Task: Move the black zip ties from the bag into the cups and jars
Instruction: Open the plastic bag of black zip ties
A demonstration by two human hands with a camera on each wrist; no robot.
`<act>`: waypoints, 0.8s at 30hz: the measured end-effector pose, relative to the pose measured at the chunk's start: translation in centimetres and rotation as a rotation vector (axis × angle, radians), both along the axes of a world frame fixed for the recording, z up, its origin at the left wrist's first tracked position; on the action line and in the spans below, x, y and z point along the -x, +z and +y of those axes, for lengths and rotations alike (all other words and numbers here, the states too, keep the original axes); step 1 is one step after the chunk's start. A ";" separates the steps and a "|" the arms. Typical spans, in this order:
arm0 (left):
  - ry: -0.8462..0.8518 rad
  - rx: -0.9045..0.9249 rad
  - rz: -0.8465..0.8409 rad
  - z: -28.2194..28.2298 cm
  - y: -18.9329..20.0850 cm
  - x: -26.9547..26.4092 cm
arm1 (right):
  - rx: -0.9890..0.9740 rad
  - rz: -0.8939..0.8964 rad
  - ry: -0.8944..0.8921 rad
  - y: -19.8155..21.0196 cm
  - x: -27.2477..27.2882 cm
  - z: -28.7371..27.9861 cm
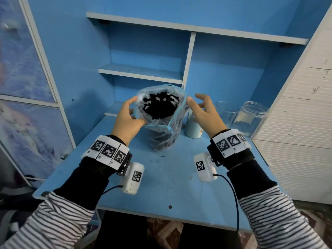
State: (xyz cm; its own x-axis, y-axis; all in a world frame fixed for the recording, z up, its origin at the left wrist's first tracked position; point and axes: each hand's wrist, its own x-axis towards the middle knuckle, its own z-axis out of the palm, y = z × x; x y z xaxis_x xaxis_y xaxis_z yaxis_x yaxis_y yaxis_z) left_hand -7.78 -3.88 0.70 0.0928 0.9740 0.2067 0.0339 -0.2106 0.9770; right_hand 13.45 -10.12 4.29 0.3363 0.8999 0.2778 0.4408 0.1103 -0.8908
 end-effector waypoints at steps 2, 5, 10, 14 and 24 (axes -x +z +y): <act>-0.013 -0.011 0.013 0.1 0.0 -0.6 | 0.086 0.134 0.015 0.0 -0.1 0.6; -0.052 -0.058 0.029 0.4 0.1 -1.1 | 0.096 0.081 -0.013 0.4 0.1 0.9; -0.104 -0.036 -0.103 0.3 -0.1 -1.2 | 0.068 -0.112 -0.076 0.2 -0.9 0.9; -0.145 0.075 -0.259 -0.4 -0.6 -1.2 | 0.024 -0.040 -0.044 -0.6 -1.0 0.2; -0.254 0.077 -0.196 -0.9 -0.8 -0.2 | 0.025 0.074 0.088 -0.1 0.6 -0.8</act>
State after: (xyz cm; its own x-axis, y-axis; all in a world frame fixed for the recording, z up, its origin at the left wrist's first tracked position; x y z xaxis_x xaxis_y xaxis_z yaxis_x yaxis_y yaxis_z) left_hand -7.57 -4.74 -0.09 0.3004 0.9383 0.1713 -0.2003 -0.1135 0.9731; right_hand 12.90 -10.92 4.21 0.2742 0.9332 0.2322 0.3638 0.1229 -0.9233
